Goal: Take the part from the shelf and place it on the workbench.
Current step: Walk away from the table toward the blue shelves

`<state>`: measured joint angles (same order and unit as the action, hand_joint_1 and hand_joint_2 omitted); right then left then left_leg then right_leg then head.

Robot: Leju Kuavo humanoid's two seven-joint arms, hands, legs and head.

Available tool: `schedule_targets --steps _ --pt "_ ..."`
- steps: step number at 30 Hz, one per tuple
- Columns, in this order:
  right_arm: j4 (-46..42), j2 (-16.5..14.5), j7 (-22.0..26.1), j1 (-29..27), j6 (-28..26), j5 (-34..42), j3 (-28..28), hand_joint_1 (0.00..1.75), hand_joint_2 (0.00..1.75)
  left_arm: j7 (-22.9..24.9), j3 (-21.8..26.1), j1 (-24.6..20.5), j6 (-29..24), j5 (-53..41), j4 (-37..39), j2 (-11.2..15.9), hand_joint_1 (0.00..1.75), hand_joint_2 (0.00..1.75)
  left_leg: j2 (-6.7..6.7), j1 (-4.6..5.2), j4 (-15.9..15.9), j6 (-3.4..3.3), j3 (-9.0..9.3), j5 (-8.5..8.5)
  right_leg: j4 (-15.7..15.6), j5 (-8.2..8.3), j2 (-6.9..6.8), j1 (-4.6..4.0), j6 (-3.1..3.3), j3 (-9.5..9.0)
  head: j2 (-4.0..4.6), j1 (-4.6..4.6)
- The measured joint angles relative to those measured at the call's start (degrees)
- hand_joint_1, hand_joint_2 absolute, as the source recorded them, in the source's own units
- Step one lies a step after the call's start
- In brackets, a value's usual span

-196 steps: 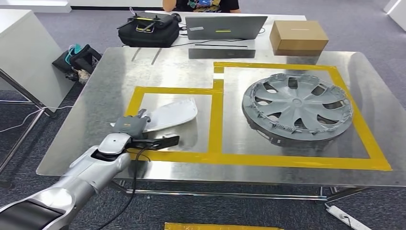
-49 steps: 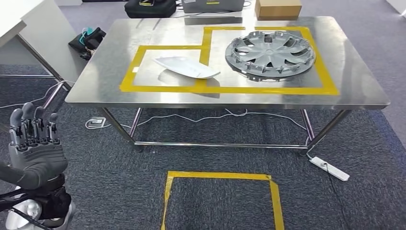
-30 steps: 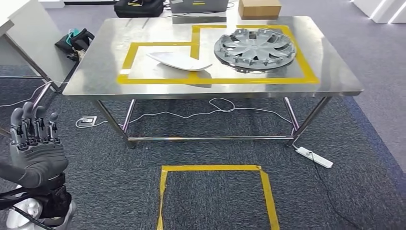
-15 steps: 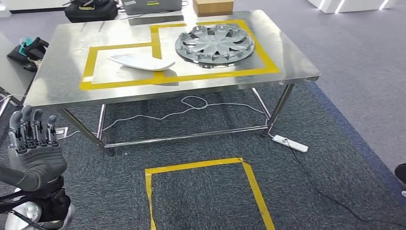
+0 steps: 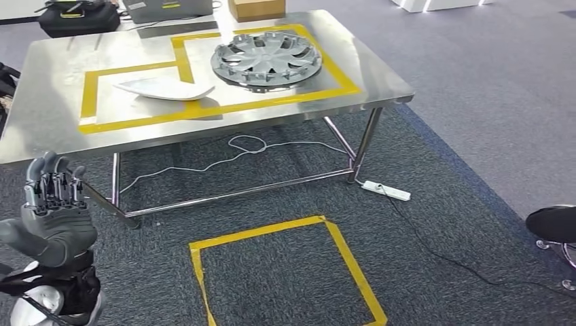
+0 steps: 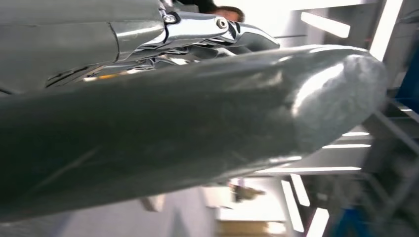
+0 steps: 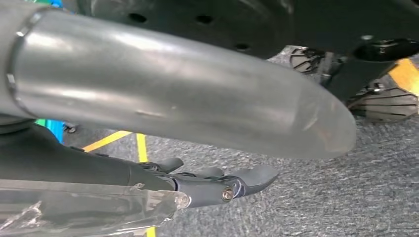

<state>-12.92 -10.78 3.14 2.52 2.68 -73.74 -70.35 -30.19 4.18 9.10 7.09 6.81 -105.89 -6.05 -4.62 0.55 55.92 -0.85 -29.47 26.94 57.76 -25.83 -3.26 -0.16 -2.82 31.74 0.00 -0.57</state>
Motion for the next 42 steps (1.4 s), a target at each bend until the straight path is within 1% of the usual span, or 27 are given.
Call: schedule_targets --steps 1,3,5,7,8,9,10,11,12,14,16,18,20,22,24,25,26,28,29,31,33,35,37,39,40,41,42 --pt "0.0 0.0 0.0 0.1 0.0 0.0 0.0 0.0 0.0 0.1 0.1 0.1 -0.4 -0.5 0.1 0.0 0.0 0.0 -0.41 0.14 0.1 0.22 -0.05 -0.01 -0.4 -0.05 0.03 -0.13 0.29 -0.06 0.0 0.06" --pt "0.0 0.0 -0.1 0.0 0.1 0.0 0.0 0.0 0.0 0.2 0.2 0.2 -0.8 -0.9 0.4 0.1 0.0 0.0 -0.99 0.07 0.2 0.7 -0.11 0.13 -0.4 0.36 1.21 0.03 0.86 0.25 0.0 0.14" --pt "0.0 0.0 -0.2 -0.1 0.2 0.0 0.0 0.0 0.0 0.2 0.3 0.3 -0.9 -0.9 0.5 0.2 0.0 0.0 0.7 -0.13 2.3 1.38 -0.93 1.87 -0.6 0.75 2.32 0.41 1.46 0.48 0.0 0.23" --pt "0.0 0.0 -0.2 0.0 0.2 0.0 0.0 0.0 0.0 0.2 0.4 0.4 -0.9 -1.0 0.7 0.2 0.0 0.0 3.21 -0.42 8.7 1.96 -3.94 5.5 -0.7 1.04 3.46 0.66 1.84 0.84 0.0 0.42" --pt "0.0 0.0 -0.3 0.0 0.1 0.0 0.0 0.0 0.0 0.3 0.5 0.5 -1.0 -1.1 0.8 0.2 0.0 0.0 3.71 -0.54 12.3 2.12 -5.71 7.0 -0.6 1.15 4.07 0.68 1.92 1.05 0.0 0.49" --pt "0.0 0.0 -0.3 0.0 0.1 0.0 0.0 0.0 0.0 0.4 0.6 0.6 -1.1 -1.2 0.9 0.3 0.0 0.0 3.92 -0.66 14.9 2.22 -7.05 7.61 -0.6 1.26 4.74 0.71 1.93 1.21 0.0 0.52" --pt "0.0 0.0 -0.3 0.0 0.2 -0.1 0.0 0.0 0.0 0.6 0.7 0.8 -1.3 -1.3 1.1 0.3 0.0 0.0 4.0 -0.75 15.5 2.27 -7.47 7.03 -0.6 1.36 5.43 0.75 1.85 1.29 0.0 0.5" --pt "0.0 0.0 -0.4 0.0 0.1 -0.1 0.0 0.0 0.0 1.3 0.8 0.9 -1.7 -1.5 1.4 0.3 0.0 0.0 4.16 -0.82 14.0 2.3 -6.88 5.43 -0.6 1.47 6.16 0.84 1.69 1.31 0.0 0.49" --pt "0.0 0.0 -0.5 -0.1 0.1 -0.1 0.0 0.0 0.0 2.3 1.0 0.9 -2.1 -1.7 1.7 0.3 0.0 0.0 4.63 -0.94 11.1 2.34 -5.54 3.29 -0.6 1.57 6.89 0.98 1.49 1.32 0.0 0.54" --pt "0.0 0.0 -0.8 0.0 0.1 -0.1 -0.1 0.0 0.0 5.4 1.4 0.9 -3.3 -2.1 2.8 0.3 0.0 0.0 6.97 -1.34 4.2 2.32 -2.37 0.22 -0.4 1.72 8.24 1.12 0.9 1.55 0.0 0.64" --pt "0.0 0.0 -1.1 0.1 0.1 -0.1 -0.2 0.0 0.0 8.0 2.1 0.9 -4.8 -3.3 5.1 0.2 0.0 0.0 8.48 -1.38 0.7 1.89 -0.93 -0.29 -0.5 2.04 9.41 1.3 0.03 2.03 0.0 0.68" --pt "0.0 0.0 -1.4 -0.1 0.2 -0.4 -0.2 0.0 0.0 10.7 3.3 0.2 -6.5 -5.9 9.6 0.1 0.0 0.0 7.64 -1.14 -0.2 1.0 -0.49 -0.62 -1.1 2.53 10.11 1.68 -0.84 2.42 0.0 0.65" --pt "0.0 0.0 -1.8 -0.2 0.2 -1.0 -0.3 0.0 0.0 13.3 5.2 -1.5 -8.2 -7.8 17.3 0.2 0.0 0.0 6.48 -1.18 -1.2 0.12 -0.13 -1.32 0.3 1.38 8.02 1.57 -1.28 3.24 0.0 0.39" --pt "0.0 0.0 -2.0 0.1 0.2 -1.6 -0.2 0.0 0.0 13.5 8.8 -3.9 -10.3 -7.8 29.0 0.6 0.0 0.0 5.04 -1.18 -1.5 -0.32 -0.27 -1.71 6.2 -2.46 4.93 1.33 -1.47 5.86 0.0 -0.04" --pt "0.0 0.0 -2.0 0.6 0.2 -2.0 -0.1 0.0 0.0 12.1 13.9 -6.0 -13.0 -7.3 42.2 1.4 0.0 0.0 3.19 -1.13 -1.4 -0.3 -0.49 -1.83 13.0 -5.84 3.88 1.39 -1.73 8.78 0.0 -0.2" --pt "0.0 0.0 -2.1 0.7 0.1 -2.2 0.0 0.0 0.0 11.9 16.4 -6.9 -14.3 -7.3 48.1 1.9 0.0 0.0 2.3 -1.17 -1.4 -0.18 -0.54 -1.83 14.1 -6.05 3.65 1.44 -1.86 8.99 0.0 -0.22" --pt "0.0 0.0 -2.3 0.7 0.1 -2.3 0.1 0.0 0.0 12.3 18.9 -7.6 -15.2 -7.4 53.7 2.5 0.0 0.0 1.46 -1.27 -1.3 0.03 -0.55 -1.8 13.0 -5.19 3.36 1.51 -1.99 8.01 0.0 -0.21" --pt "0.0 0.1 -2.8 0.7 0.1 -2.8 0.3 0.0 0.0 14.9 23.3 -8.7 -15.5 -7.4 63.0 3.7 0.0 0.0 0.23 -1.48 -1.0 0.73 -0.54 -1.59 6.1 -2.19 1.91 1.72 -2.31 3.59 0.0 -0.23" --pt "0.1 0.1 -3.1 0.7 0.2 -3.0 0.4 0.0 0.0 17.4 25.2 -8.9 -15.0 -7.6 66.7 4.3 0.0 0.0 -0.2 -1.46 -0.7 1.23 -0.56 -1.34 2.9 -1.07 1.06 1.8 -2.23 1.51 0.0 -0.21" --pt "0.1 0.2 -3.6 1.0 0.5 -3.4 0.9 0.0 0.0 24.6 27.9 -9.1 -15.2 -10.1 73.6 5.2 0.0 0.0 -0.84 -1.26 -0.3 2.19 -0.51 -1.09 0.1 -0.39 0.28 1.81 -1.45 -0.23 0.0 0.09" --pt "0.2 0.2 -4.0 1.1 0.6 -3.4 1.2 0.0 0.0 32.8 28.7 -9.1 -17.3 -14.6 79.0 5.4 0.0 0.0 -1.45 -1.39 -0.3 2.87 -0.4 -1.07 0.4 -0.34 1.22 1.61 -0.25 0.27 0.0 0.42" --pt "0.2 0.2 -4.2 1.2 0.7 -3.4 1.2 0.0 0.0 38.5 28.2 -9.2 -19.1 -18.3 82.8 5.2 0.0 0.0 -0.04 -1.77 1.0 3.38 -0.93 0.33 0.4 -0.21 2.04 1.55 0.67 0.49 0.0 0.46" --pt "0.2 0.2 -4.4 1.5 0.7 -3.3 1.3 0.0 0.0 41.6 27.9 -9.2 -19.9 -20.6 85.7 5.1 0.0 0.0 2.7 -1.87 6.8 3.45 -3.48 4.01 0.3 0.05 3.01 1.52 1.34 0.57 0.0 0.54" --pt "0.2 0.2 -4.5 1.6 0.7 -3.1 1.4 0.0 0.0 44.5 27.4 -9.1 -20.3 -22.9 87.8 4.9 0.0 0.0 3.87 -1.68 14.2 3.15 -7.08 7.1 0.3 0.2 4.3 1.37 1.65 0.85 0.0 0.6" --pt "0.2 0.2 -4.6 1.6 0.6 -2.9 1.4 0.0 0.0 45.7 26.9 -9.1 -20.5 -24.1 88.5 4.8 0.0 0.0 4.05 -1.58 16.0 2.95 -8.09 7.22 0.3 0.23 5.01 1.29 1.71 0.91 0.0 0.63" --pt "0.2 0.2 -4.7 1.6 0.6 -2.7 1.4 0.0 0.0 46.6 26.2 -9.0 -20.5 -25.3 89.1 4.6 0.0 0.0 4.21 -1.5 15.9 2.69 -8.19 6.22 0.3 0.25 5.72 1.22 1.71 0.91 0.0 0.62" --pt "0.2 0.2 -4.7 1.5 0.6 -2.6 1.4 0.0 0.0 47.1 25.5 -9.1 -20.6 -26.2 89.6 4.3 0.0 0.0 4.56 -1.45 13.7 2.37 -7.31 4.33 0.3 0.28 6.44 1.18 1.67 0.87 0.0 0.61"
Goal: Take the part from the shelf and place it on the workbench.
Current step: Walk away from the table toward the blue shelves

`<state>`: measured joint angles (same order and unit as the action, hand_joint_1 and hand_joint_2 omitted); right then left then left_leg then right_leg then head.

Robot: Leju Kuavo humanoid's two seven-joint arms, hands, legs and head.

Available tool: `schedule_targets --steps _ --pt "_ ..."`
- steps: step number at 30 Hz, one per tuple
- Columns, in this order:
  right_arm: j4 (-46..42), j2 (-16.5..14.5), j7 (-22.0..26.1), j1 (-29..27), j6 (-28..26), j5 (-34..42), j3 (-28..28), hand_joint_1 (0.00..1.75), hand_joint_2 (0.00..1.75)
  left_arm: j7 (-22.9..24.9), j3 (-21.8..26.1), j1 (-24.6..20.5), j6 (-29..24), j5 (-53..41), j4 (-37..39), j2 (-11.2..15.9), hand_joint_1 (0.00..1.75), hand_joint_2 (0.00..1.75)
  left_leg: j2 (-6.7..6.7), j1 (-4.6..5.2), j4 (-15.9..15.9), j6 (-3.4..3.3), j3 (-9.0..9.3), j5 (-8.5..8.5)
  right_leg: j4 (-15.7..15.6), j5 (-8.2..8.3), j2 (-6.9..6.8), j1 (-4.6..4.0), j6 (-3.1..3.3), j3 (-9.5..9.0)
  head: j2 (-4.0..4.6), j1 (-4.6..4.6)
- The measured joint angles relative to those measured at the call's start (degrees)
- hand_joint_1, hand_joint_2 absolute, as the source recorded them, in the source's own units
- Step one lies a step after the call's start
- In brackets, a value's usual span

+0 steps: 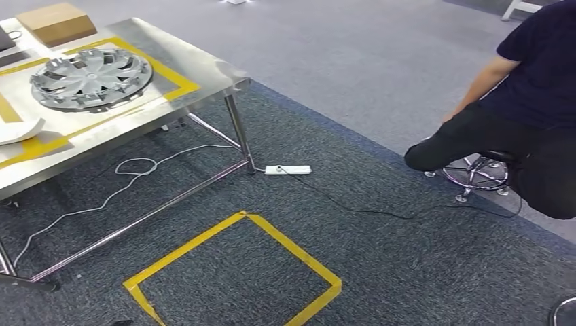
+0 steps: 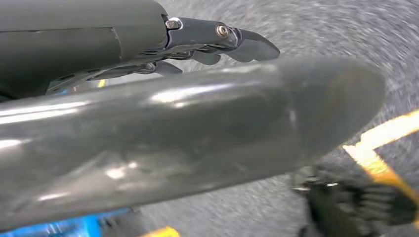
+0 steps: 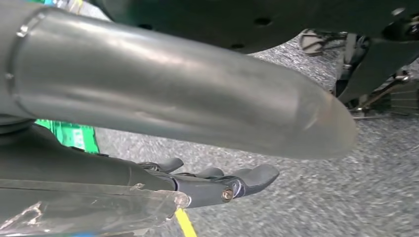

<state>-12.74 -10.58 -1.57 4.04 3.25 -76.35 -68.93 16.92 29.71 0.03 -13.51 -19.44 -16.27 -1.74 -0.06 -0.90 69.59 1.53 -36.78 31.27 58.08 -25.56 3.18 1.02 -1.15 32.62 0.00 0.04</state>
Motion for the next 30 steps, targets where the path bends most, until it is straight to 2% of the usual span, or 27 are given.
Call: schedule_targets --steps 2,3,4,5,6,7,9,10,11,12,13,14,15,16,18,19,20,22,24,26,27,28,29,30 --pt "0.0 0.0 -0.1 0.1 0.0 0.2 0.0 0.0 0.0 0.3 -1.2 -0.1 0.0 -1.1 0.7 -0.5 0.0 0.0 2.12 0.02 -7.1 -0.76 3.1 -3.92 0.1 0.06 1.41 -0.13 -0.27 0.04 0.0 -0.01" --pt "0.0 0.0 -0.1 0.2 0.0 0.2 0.0 0.0 0.0 0.3 -1.6 -0.2 -0.1 -1.3 1.0 -0.6 0.0 0.0 3.22 -0.04 -10.1 -0.95 4.36 -4.87 0.2 0.1 2.07 -0.18 -0.49 0.21 0.0 -0.03" --pt "0.0 0.0 -0.1 0.2 0.0 0.3 0.0 0.0 0.0 0.3 -2.0 -0.2 -0.1 -1.5 1.2 -0.8 0.0 0.0 4.01 -0.02 -11.8 -1.04 5.08 -5.14 0.3 0.18 2.71 -0.17 -0.82 0.46 0.0 -0.05" --pt "0.0 0.0 -0.1 0.2 0.0 0.3 0.0 0.0 0.0 0.4 -2.3 -0.3 -0.1 -1.5 1.4 -0.9 0.0 0.0 4.19 0.07 -12.5 -1.12 5.3 -4.94 0.3 0.29 3.27 -0.1 -1.25 0.68 0.0 -0.06" --pt "0.0 0.0 -0.1 0.1 0.0 0.4 0.0 0.0 0.0 0.4 -2.5 -0.4 -0.1 -1.6 1.5 -1.0 0.0 0.0 3.75 0.08 -12.7 -1.2 5.4 -4.88 0.1 0.45 3.8 0.07 -1.67 0.99 0.0 -0.05" --pt "0.0 0.0 -0.1 -0.1 0.0 0.5 0.0 0.0 0.0 0.3 -2.8 -0.5 -0.1 -1.7 1.6 -1.1 0.0 0.0 3.2 0.1 -12.9 -1.47 5.5 -5.02 0.1 0.42 3.55 0.14 -2.07 1.22 0.0 -0.08" --pt "0.0 0.0 -0.1 -0.2 -0.1 0.7 0.0 0.0 0.0 -0.3 -3.2 -0.5 0.0 -2.3 1.7 -1.4 0.0 0.0 1.97 -0.03 -13.3 -2.12 5.72 -5.26 2.6 -1.23 1.05 0.0 -2.62 2.62 0.0 -0.47" --pt "0.0 0.0 -0.1 -0.1 -0.1 0.8 0.0 0.0 0.0 -0.7 -3.4 -0.5 0.4 -2.7 1.8 -1.5 0.0 0.0 1.22 0.02 -13.4 -2.35 5.79 -5.27 5.7 -2.98 -0.69 -0.08 -2.79 4.02 0.0 -0.68" --pt "0.0 0.0 -0.2 0.1 -0.1 0.8 0.0 0.0 0.0 -0.9 -3.7 -0.5 1.0 -3.0 1.9 -1.6 0.0 0.0 0.51 0.13 -13.4 -2.51 5.8 -5.22 9.6 -4.93 -1.86 -0.12 -2.94 5.87 0.0 -0.86" --pt "0.0 -0.1 -0.1 0.2 0.0 0.9 0.0 0.0 0.0 -1.0 -3.9 -0.5 2.1 -3.2 2.0 -1.8 0.0 0.0 -0.27 0.27 -13.4 -2.59 5.82 -5.18 13.3 -6.49 -2.44 -0.12 -3.06 7.65 0.0 -0.88" --pt "0.1 -0.1 -0.1 0.2 0.0 0.9 0.0 0.0 0.0 -1.0 -4.1 -0.5 3.3 -3.3 2.2 -1.9 0.0 0.0 -1.0 0.38 -13.4 -2.63 5.86 -5.14 15.7 -7.17 -2.7 -0.12 -3.14 8.74 0.0 -0.87" --pt "0.1 -0.1 -0.1 0.1 0.1 0.9 0.0 0.0 0.0 -1.0 -4.2 -0.5 4.2 -3.4 2.3 -2.0 0.0 0.0 -1.66 0.44 -13.4 -2.64 5.93 -5.08 16.1 -6.76 -2.84 -0.13 -3.16 8.76 0.0 -0.88" --pt "0.1 -0.1 -0.1 0.0 0.2 0.9 0.0 0.0 0.0 -0.9 -4.2 -0.5 5.1 -3.5 2.4 -2.2 0.0 0.0 -2.25 0.46 -13.4 -2.6 6.06 -5.0 14.1 -5.36 -3.05 -0.13 -3.12 7.55 0.0 -0.88" --pt "0.1 -0.1 -0.1 0.0 0.2 0.9 0.0 0.0 0.0 -1.0 -4.3 -0.6 5.7 -3.6 2.4 -2.3 0.0 0.0 -2.77 0.46 -13.4 -2.49 6.25 -4.88 10.5 -3.49 -3.61 -0.15 -3.05 5.46 0.0 -0.89" --pt "0.1 -0.1 -0.1 0.1 0.2 1.0 0.0 0.0 0.0 -1.7 -4.3 -0.5 6.6 -3.7 2.5 -2.4 0.0 0.0 -3.74 0.76 -13.2 -2.0 6.64 -4.5 3.0 -0.93 -5.88 -0.36 -2.58 1.26 0.0 -0.86" --pt "0.1 -0.1 0.0 0.3 0.2 1.1 0.0 0.0 0.0 -2.2 -4.3 -0.5 7.0 -3.8 2.5 -2.4 0.0 0.0 -4.19 0.94 -13.2 -1.7 6.77 -4.37 1.1 -0.48 -6.56 -0.46 -2.2 0.17 0.0 -0.74" --pt "0.1 -0.1 0.0 0.3 0.2 1.1 0.0 0.0 0.0 -2.5 -4.3 -0.6 7.3 -3.8 2.5 -2.4 0.0 0.0 -4.64 1.09 -13.1 -1.41 6.84 -4.32 0.4 -0.46 -6.74 -0.62 -1.76 -0.16 0.0 -0.62" --pt "0.1 -0.1 0.0 0.3 0.2 1.2 0.0 0.0 0.0 -2.9 -4.3 -0.7 7.6 -3.8 2.5 -2.3 0.0 0.0 -5.29 0.98 -13.1 -0.87 6.9 -4.23 0.4 -0.15 -5.48 -0.63 -0.87 0.09 0.0 -0.47" --pt "0.1 -0.1 0.0 0.2 0.2 1.2 -0.1 0.0 0.0 -3.0 -4.3 -0.7 7.6 -3.8 2.6 -2.3 0.0 0.0 -3.89 0.74 -11.4 -0.33 6.21 -2.64 0.2 0.18 -4.41 -0.47 -0.14 0.25 0.0 -0.37" --pt "0.1 -0.1 0.0 0.2 0.2 1.4 -0.1 0.0 0.0 -3.2 -4.3 -0.7 7.7 -3.4 2.6 -2.3 0.0 0.0 -1.53 0.58 -5.1 -0.03 3.43 0.99 0.1 0.36 -3.29 -0.35 0.34 0.44 0.0 -0.18" --pt "0.1 -0.1 0.0 0.3 0.2 1.4 -0.1 0.0 0.0 -3.3 -4.3 -0.6 7.7 -3.1 2.7 -2.3 0.0 0.0 -0.93 0.55 -1.3 0.02 1.6 2.65 0.1 0.4 -2.64 -0.37 0.48 0.55 0.0 -0.13" --pt "0.1 -0.1 0.0 0.3 0.2 1.5 -0.1 0.0 0.0 -3.2 -4.2 -0.5 7.4 -2.5 2.7 -2.3 0.0 0.0 -0.63 0.53 1.7 0.02 0.12 3.55 0.1 0.43 -1.96 -0.39 0.56 0.62 0.0 -0.13" --pt "0.1 -0.1 0.0 0.2 0.2 1.5 -0.1 0.0 0.0 -3.0 -3.9 -0.4 6.9 -1.7 2.7 -2.3 0.0 0.0 -0.5 0.53 2.8 -0.02 -0.57 3.28 0.1 0.47 -1.22 -0.4 0.56 0.66 0.0 -0.13" --pt "0.1 -0.1 0.0 0.1 0.2 1.5 -0.1 0.0 0.0 -2.7 -3.5 -0.4 6.1 -0.9 2.8 -2.4 0.0 0.0 -0.36 0.5 1.9 -0.09 -0.29 1.96 0.1 0.52 -0.51 -0.39 0.51 0.66 0.0 -0.14"
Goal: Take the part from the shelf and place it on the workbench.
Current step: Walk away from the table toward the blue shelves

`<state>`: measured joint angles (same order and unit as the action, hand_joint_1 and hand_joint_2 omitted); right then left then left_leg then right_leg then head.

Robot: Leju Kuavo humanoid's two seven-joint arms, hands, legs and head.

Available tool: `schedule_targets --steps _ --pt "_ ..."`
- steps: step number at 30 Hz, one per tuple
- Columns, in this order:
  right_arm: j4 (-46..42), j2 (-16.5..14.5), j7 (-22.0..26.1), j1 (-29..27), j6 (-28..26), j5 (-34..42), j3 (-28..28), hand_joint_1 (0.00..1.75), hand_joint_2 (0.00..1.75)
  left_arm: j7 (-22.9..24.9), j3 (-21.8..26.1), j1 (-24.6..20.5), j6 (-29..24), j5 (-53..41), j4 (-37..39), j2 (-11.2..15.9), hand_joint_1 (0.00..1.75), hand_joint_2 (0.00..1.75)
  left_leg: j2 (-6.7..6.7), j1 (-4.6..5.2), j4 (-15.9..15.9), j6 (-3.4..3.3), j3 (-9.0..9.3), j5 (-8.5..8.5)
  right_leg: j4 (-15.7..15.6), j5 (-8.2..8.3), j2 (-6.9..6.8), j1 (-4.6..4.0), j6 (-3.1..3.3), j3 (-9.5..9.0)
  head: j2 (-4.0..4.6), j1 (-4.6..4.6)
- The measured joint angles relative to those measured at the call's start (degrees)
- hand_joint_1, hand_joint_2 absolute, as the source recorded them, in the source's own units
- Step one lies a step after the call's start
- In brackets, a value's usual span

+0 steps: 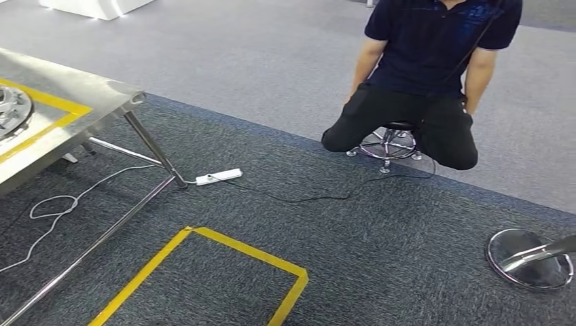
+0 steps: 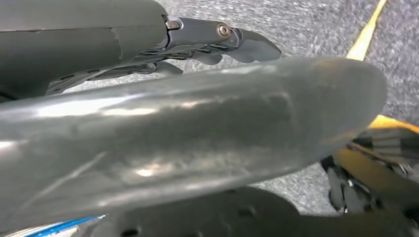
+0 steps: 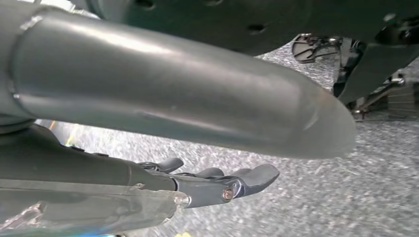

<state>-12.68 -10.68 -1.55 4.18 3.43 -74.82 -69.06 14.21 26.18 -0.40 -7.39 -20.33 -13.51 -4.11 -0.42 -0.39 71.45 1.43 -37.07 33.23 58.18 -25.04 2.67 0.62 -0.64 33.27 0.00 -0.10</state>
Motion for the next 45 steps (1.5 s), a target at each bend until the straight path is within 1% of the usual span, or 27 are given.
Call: schedule_targets --steps 1,3,5,7,9,12,14,15,16,18,20,22,24,26,28,29,30,32,34,36,37,38,40,42,43,44,45 --pt "0.0 0.0 0.0 -0.1 0.0 0.0 0.0 0.0 0.0 0.4 0.5 0.0 -0.9 0.7 0.0 0.0 0.0 0.0 0.47 -0.07 -2.9 -0.1 1.25 -2.1 0.0 0.07 0.73 0.04 -0.11 -0.02 0.0 0.0" --pt "0.0 0.0 0.0 -0.1 0.0 0.0 0.0 0.0 0.0 0.9 1.4 -0.2 -1.9 1.1 0.0 -0.2 0.0 0.0 2.72 -0.39 -10.2 -0.29 4.5 -5.58 0.2 0.2 2.11 0.02 -0.56 0.17 0.0 0.01" --pt "0.0 0.0 0.0 0.0 0.1 0.0 0.0 0.0 0.0 1.2 1.8 -0.3 -1.5 1.0 0.0 -0.5 0.0 0.0 4.41 -0.53 -14.0 -0.49 6.04 -6.37 0.3 0.42 3.23 0.01 -1.29 0.65 0.0 0.02" --pt "0.0 0.0 0.0 -0.1 0.1 0.0 0.0 0.0 0.0 1.7 2.2 -0.5 0.2 1.4 0.0 -0.7 0.0 0.0 3.8 -0.44 -14.4 -1.02 6.08 -6.34 0.1 0.72 4.14 0.23 -2.13 1.15 0.0 0.05" --pt "0.0 0.0 -0.1 -0.3 0.2 0.0 0.0 0.0 0.0 2.5 3.1 -0.6 2.0 2.9 0.0 -0.8 0.0 0.0 2.59 -0.44 -14.7 -1.76 6.21 -6.56 1.7 -0.26 2.63 0.22 -2.72 2.26 0.0 -0.24" --pt "0.0 0.0 -0.1 -0.1 0.5 0.0 -0.1 0.0 0.0 4.3 5.0 -0.6 4.4 3.6 0.1 -1.0 0.0 0.0 0.47 -0.12 -14.8 -2.4 6.35 -6.52 11.4 -5.22 -1.47 -0.02 -3.11 6.9 0.0 -0.83" --pt "0.0 0.0 -0.1 -0.1 0.7 -0.1 -0.1 0.0 0.0 6.2 4.9 -0.5 4.8 -0.3 0.2 -1.0 0.0 0.0 -0.96 0.1 -14.7 -2.54 6.44 -6.42 16.0 -6.52 -2.18 -0.01 -3.16 8.86 0.0 -0.83" --pt "0.0 0.0 -0.2 -0.2 0.7 -0.1 -0.1 0.0 0.0 7.2 4.2 -0.5 4.3 -3.4 0.3 -0.8 0.0 0.0 -1.6 0.16 -14.7 -2.56 6.53 -6.35 15.4 -5.73 -2.36 -0.02 -3.1 8.34 0.0 -0.83" --pt "0.0 0.1 -0.2 -0.2 0.6 -0.2 -0.1 0.0 0.0 8.0 3.1 -0.5 3.4 -6.5 0.3 -0.7 0.0 0.0 -2.15 0.19 -14.7 -2.51 6.68 -6.26 12.6 -4.11 -2.68 -0.04 -2.98 6.67 0.0 -0.84" --pt "0.0 0.1 -0.3 -0.1 0.5 -0.1 -0.1 0.0 0.0 9.2 0.2 -0.4 1.0 -11.1 0.3 -0.4 0.0 0.0 -3.13 0.4 -14.6 -2.13 7.03 -5.94 4.9 -1.29 -4.7 -0.29 -2.54 2.17 0.0 -0.86" --pt "0.0 0.1 -0.2 0.2 0.3 -0.1 -0.1 0.0 0.0 9.6 -1.9 -0.4 -0.7 -12.6 0.3 0.0 0.0 0.0 -4.0 0.73 -14.6 -1.6 7.25 -5.71 0.9 -0.55 -5.99 -0.61 -1.87 -0.03 0.0 -0.74" --pt "0.0 0.1 -0.3 0.2 0.2 0.0 -0.1 0.0 0.0 9.6 -3.0 -0.5 -1.4 -13.2 0.4 0.3 0.0 0.0 -4.92 0.81 -14.7 -1.11 7.41 -5.67 0.6 -0.45 -5.06 -0.74 -1.11 0.04 0.0 -0.63" --pt "0.0 0.1 -0.3 0.0 0.1 0.1 -0.1 0.0 0.0 9.9 -3.8 -0.5 -2.2 -14.0 0.4 0.5 0.0 0.0 -3.9 0.61 -13.7 -0.51 7.13 -4.64 0.4 -0.16 -4.01 -0.58 -0.41 0.12 0.0 -0.5" --pt "0.0 0.1 -0.4 0.0 0.1 0.1 -0.1 0.0 0.0 10.1 -4.4 -0.4 -2.9 -14.4 0.4 0.7 0.0 0.0 -1.41 0.4 -8.7 -0.06 4.92 -1.48 0.2 0.11 -3.0 -0.32 0.13 0.24 0.0 -0.27" --pt "0.0 0.1 -0.5 0.1 0.1 0.2 -0.1 0.0 0.0 10.2 -4.5 -0.2 -3.4 -13.7 0.5 0.6 0.0 0.0 -0.29 0.32 -1.3 0.11 1.23 1.71 0.2 0.23 -1.76 -0.27 0.38 0.46 0.0 -0.17" --pt "0.0 0.1 -0.6 0.1 0.1 0.2 -0.1 0.0 0.0 10.2 -4.4 -0.1 -3.6 -13.1 0.5 0.6 0.0 0.0 -0.14 0.31 0.9 0.15 0.0 2.02 0.2 0.27 -1.05 -0.25 0.39 0.52 0.0 -0.15" --pt "0.0 0.1 -0.8 0.0 0.1 0.3 -0.1 0.0 0.0 10.2 -4.2 0.0 -3.7 -12.6 0.6 0.6 0.0 0.0 -0.05 0.28 1.1 0.15 -0.32 1.18 0.2 0.32 -0.32 -0.21 0.33 0.54 0.0 -0.15" --pt "0.0 0.1 -0.9 -0.1 0.1 0.3 -0.1 0.0 0.0 10.1 -3.8 0.0 -3.7 -12.1 0.6 0.6 0.0 0.0 0.81 0.04 -4.5 0.17 1.98 -2.94 0.2 0.47 1.11 -0.05 0.04 0.53 0.0 -0.15" --pt "0.0 0.1 -1.0 0.0 0.1 0.3 -0.1 0.0 0.0 10.0 -3.5 0.0 -3.7 -11.9 0.6 0.5 0.0 0.0 3.14 -0.42 -11.4 0.14 4.99 -5.89 0.4 0.6 2.46 -0.12 -0.54 0.82 0.0 -0.09" --pt "0.0 0.1 -1.0 0.0 0.1 0.3 -0.1 0.0 0.0 9.9 -3.1 0.0 -3.7 -11.4 0.6 0.5 0.0 0.0 4.27 -0.52 -13.9 -0.34 5.96 -6.21 0.5 0.85 3.59 -0.15 -1.3 1.31 0.0 -0.02" --pt "0.0 0.1 -1.1 -0.1 0.1 0.4 -0.1 0.0 0.0 9.8 -2.9 -0.1 -3.7 -11.1 0.6 0.4 0.0 0.0 3.82 -0.49 -14.0 -0.8 5.97 -6.2 0.4 1.03 4.14 -0.03 -1.65 1.65 0.0 -0.03" --pt "0.0 0.1 -1.1 -0.2 0.1 0.4 -0.1 0.0 0.0 9.6 -2.6 -0.1 -3.7 -10.7 0.6 0.4 0.0 0.0 3.24 -0.47 -14.1 -1.21 5.95 -6.33 0.4 1.1 4.09 0.04 -1.97 1.9 0.0 -0.02" --pt "0.0 0.1 -1.2 -0.4 0.1 0.4 -0.1 0.0 0.0 9.0 -1.8 -0.1 -3.7 -10.0 0.6 0.3 0.0 0.0 2.04 -0.47 -14.3 -2.03 5.99 -6.55 2.7 -0.48 1.76 -0.03 -2.41 3.3 0.0 -0.36" --pt "0.0 0.1 -1.2 -0.2 0.1 0.5 -0.1 0.0 0.0 8.4 -1.2 0.0 -3.5 -9.7 0.6 0.3 0.0 0.0 0.67 -0.22 -14.3 -2.53 6.0 -6.52 9.6 -4.38 -1.28 -0.14 -2.69 6.39 0.0 -0.72" --pt "0.0 0.1 -1.2 -0.1 0.1 0.5 -0.1 0.0 0.0 8.2 -0.9 0.1 -3.4 -9.6 0.6 0.3 0.0 0.0 -0.1 -0.07 -14.3 -2.66 6.0 -6.48 13.3 -6.15 -1.9 -0.12 -2.79 8.09 0.0 -0.74" --pt "0.0 0.1 -1.2 -0.1 0.1 0.5 -0.1 0.0 0.0 8.0 -0.6 0.1 -3.1 -9.6 0.6 0.2 0.0 0.0 -0.83 0.03 -14.3 -2.71 6.02 -6.43 15.9 -7.05 -2.14 -0.11 -2.83 9.12 0.0 -0.73" --pt "0.0 0.1 -1.2 -0.2 0.1 0.6 -0.1 0.0 0.0 7.8 -0.4 0.1 -2.8 -9.4 0.6 0.2 0.0 0.0 -1.46 0.09 -14.3 -2.74 6.06 -6.39 16.5 -6.92 -2.25 -0.11 -2.82 9.17 0.0 -0.74"
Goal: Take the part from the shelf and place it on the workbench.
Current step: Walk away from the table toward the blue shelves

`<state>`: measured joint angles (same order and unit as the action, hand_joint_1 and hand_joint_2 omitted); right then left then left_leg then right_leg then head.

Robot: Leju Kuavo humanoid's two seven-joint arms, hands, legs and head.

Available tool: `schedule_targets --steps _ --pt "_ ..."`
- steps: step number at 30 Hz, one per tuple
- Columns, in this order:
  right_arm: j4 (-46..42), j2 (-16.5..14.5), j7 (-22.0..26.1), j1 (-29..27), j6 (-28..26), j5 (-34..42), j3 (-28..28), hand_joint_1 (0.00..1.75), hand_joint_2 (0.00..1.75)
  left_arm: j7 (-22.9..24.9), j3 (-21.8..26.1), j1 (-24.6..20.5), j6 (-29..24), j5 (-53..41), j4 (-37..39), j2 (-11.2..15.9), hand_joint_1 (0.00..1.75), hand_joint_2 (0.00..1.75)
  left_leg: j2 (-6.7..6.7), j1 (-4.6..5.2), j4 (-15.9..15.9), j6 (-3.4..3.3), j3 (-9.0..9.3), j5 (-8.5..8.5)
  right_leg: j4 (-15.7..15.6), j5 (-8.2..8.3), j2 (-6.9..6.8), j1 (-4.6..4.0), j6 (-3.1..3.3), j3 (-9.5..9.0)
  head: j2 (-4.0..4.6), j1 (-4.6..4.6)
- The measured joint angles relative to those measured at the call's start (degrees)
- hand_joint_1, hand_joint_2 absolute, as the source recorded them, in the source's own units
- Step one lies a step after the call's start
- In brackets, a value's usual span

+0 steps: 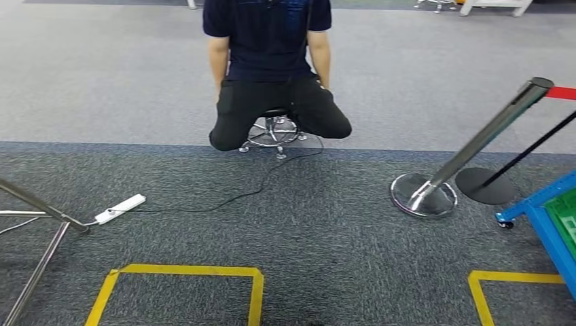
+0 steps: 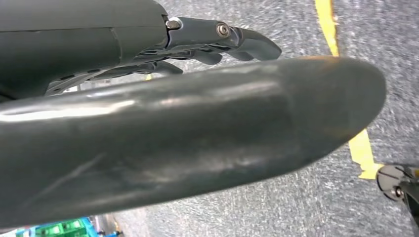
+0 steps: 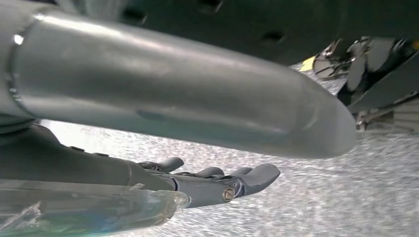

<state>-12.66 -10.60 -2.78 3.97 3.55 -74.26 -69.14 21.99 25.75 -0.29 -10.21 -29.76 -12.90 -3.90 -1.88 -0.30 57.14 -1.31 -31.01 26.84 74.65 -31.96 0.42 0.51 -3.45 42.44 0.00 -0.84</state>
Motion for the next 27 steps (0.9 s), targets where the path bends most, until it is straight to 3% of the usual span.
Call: schedule_targets --steps 1,3,5,6,7,8,10,12,13,14,15,16,17,19,21,23,25,27 --pt "0.0 0.0 0.0 -0.1 0.0 0.0 0.0 0.0 0.0 -0.1 0.2 0.0 0.4 0.3 0.0 0.0 0.0 0.0 -0.59 0.03 0.0 0.03 0.09 0.06 -1.8 1.19 -0.13 -0.01 0.09 -1.2 0.0 0.0" --pt "0.0 0.0 0.0 -0.1 0.0 0.0 0.0 0.0 0.0 -0.3 1.0 -0.2 1.5 1.4 0.0 -0.1 0.0 0.0 -1.64 0.12 0.0 0.3 0.39 0.29 -9.2 4.3 -1.54 -0.14 0.39 -5.57 0.0 -0.02" --pt "0.0 0.1 0.0 0.1 0.0 0.0 0.0 0.0 0.0 -0.3 1.9 -0.2 2.4 2.3 0.0 -0.2 0.0 0.87 -2.6 0.4 0.1 0.84 0.67 0.61 -14.6 5.82 -2.98 -0.4 0.97 -8.76 0.0 0.07" --pt "0.0 0.1 0.1 0.2 0.0 0.0 0.0 0.0 0.0 -0.3 2.3 -0.3 2.6 2.5 0.0 -0.2 0.0 1.31 -3.01 0.53 0.2 1.11 0.76 0.69 -15.3 5.83 -3.21 -0.56 1.24 -9.16 0.0 0.13" --pt "0.0 0.1 0.1 0.2 0.1 0.1 0.0 0.0 0.0 -0.4 2.6 -0.3 2.7 2.6 0.0 -0.2 0.0 1.75 -3.43 0.55 0.1 1.36 0.83 0.7 -15.3 5.98 -2.62 -0.64 1.56 -9.13 0.0 0.16" --pt "0.0 0.1 0.1 0.1 0.1 0.1 0.0 0.0 0.0 -0.5 2.9 -0.4 2.7 2.5 0.0 -0.3 0.0 1.75 -3.58 0.46 0.1 1.65 0.88 0.77 -15.4 6.12 -2.07 -0.6 1.88 -9.02 0.0 0.16" --pt "0.0 0.1 0.1 0.0 0.1 0.3 0.0 0.0 0.0 -1.0 3.1 -0.4 2.6 2.0 0.0 -0.3 0.0 1.75 -2.01 0.25 1.5 2.23 0.35 2.04 -15.7 6.42 -1.11 -0.4 2.49 -8.95 0.0 0.27" --pt "0.0 0.1 0.1 0.0 0.1 0.5 0.0 0.0 0.0 -1.6 3.1 -0.4 2.5 1.5 0.0 -0.3 0.0 1.75 0.39 0.15 7.4 2.57 -2.33 5.34 -15.9 6.63 -0.09 -0.2 2.9 -8.87 0.0 0.5" --pt "0.0 0.1 0.1 0.1 0.1 0.5 0.0 0.0 0.0 -1.8 3.1 -0.3 2.4 1.3 0.0 -0.4 0.0 1.75 0.95 0.15 11.3 2.62 -4.3 7.07 -15.8 6.67 0.51 -0.19 3.02 -8.79 0.0 0.58" --pt "0.0 0.1 0.1 0.2 0.1 0.5 0.0 0.0 0.0 -1.9 3.1 -0.3 2.5 1.2 0.0 -0.4 0.0 1.75 1.18 0.15 14.5 2.63 -6.0 8.04 -15.8 6.7 1.17 -0.19 3.09 -8.75 0.0 0.61" --pt "0.0 0.1 0.1 0.1 0.1 0.6 0.0 0.0 0.0 -2.0 3.1 -0.2 2.6 1.1 0.0 -0.4 0.0 1.75 1.31 0.14 16.1 2.61 -6.97 7.87 -15.8 6.72 1.89 -0.19 3.11 -8.75 0.0 0.61" --pt "0.0 0.1 0.1 0.1 0.1 0.6 0.0 0.0 0.0 -2.1 3.1 -0.1 2.7 0.9 0.0 -0.4 0.0 1.75 1.45 0.12 15.4 2.56 -6.94 6.57 -15.8 6.74 2.63 -0.16 3.08 -8.78 0.0 0.61" --pt "0.0 0.1 0.1 0.0 0.1 0.6 0.0 0.0 0.0 -2.2 3.1 -0.1 2.8 0.8 0.0 -0.4 0.0 1.75 1.81 0.05 12.8 2.5 -5.94 4.44 -15.8 6.79 3.39 -0.11 2.99 -8.81 0.0 0.61" --pt "0.0 0.1 0.0 0.0 0.1 0.6 0.0 0.0 0.0 -2.4 3.1 -0.2 3.0 0.7 0.0 -0.4 0.0 1.75 4.05 -0.31 5.4 2.44 -2.85 0.6 -15.7 6.85 4.77 -0.09 2.58 -8.67 0.0 0.64" --pt "0.0 0.1 0.0 0.1 0.1 0.7 0.0 0.0 0.0 -2.5 3.1 -0.3 3.1 0.4 0.0 -0.5 0.0 1.75 5.93 -0.55 1.3 2.27 -1.21 -0.49 -15.5 7.02 5.99 -0.1 1.89 -8.17 0.0 0.67" --pt "0.0 0.1 0.0 0.0 0.1 0.7 0.0 0.0 0.0 -2.5 3.1 -0.3 3.5 0.0 0.0 -0.5 0.0 1.75 5.39 -0.47 0.8 1.64 -1.07 -0.43 -15.7 7.32 7.05 0.07 1.11 -7.61 0.0 0.68" --pt "0.0 0.2 0.0 -0.3 0.2 0.7 0.0 0.0 0.0 -2.5 3.1 -0.4 4.0 -0.5 0.0 -0.5 0.0 1.75 4.18 -0.42 0.6 0.87 -0.99 -0.63 -14.6 6.56 5.39 0.07 0.6 -6.75 0.0 0.48" --pt "0.0 0.2 0.0 -0.2 0.3 0.7 0.0 0.0 0.0 -2.5 3.1 -0.4 4.5 -0.9 0.0 -0.4 0.0 1.75 2.82 -0.26 0.5 0.28 -0.96 -0.68 -9.2 3.48 1.97 -0.09 0.35 -4.16 0.0 0.09"
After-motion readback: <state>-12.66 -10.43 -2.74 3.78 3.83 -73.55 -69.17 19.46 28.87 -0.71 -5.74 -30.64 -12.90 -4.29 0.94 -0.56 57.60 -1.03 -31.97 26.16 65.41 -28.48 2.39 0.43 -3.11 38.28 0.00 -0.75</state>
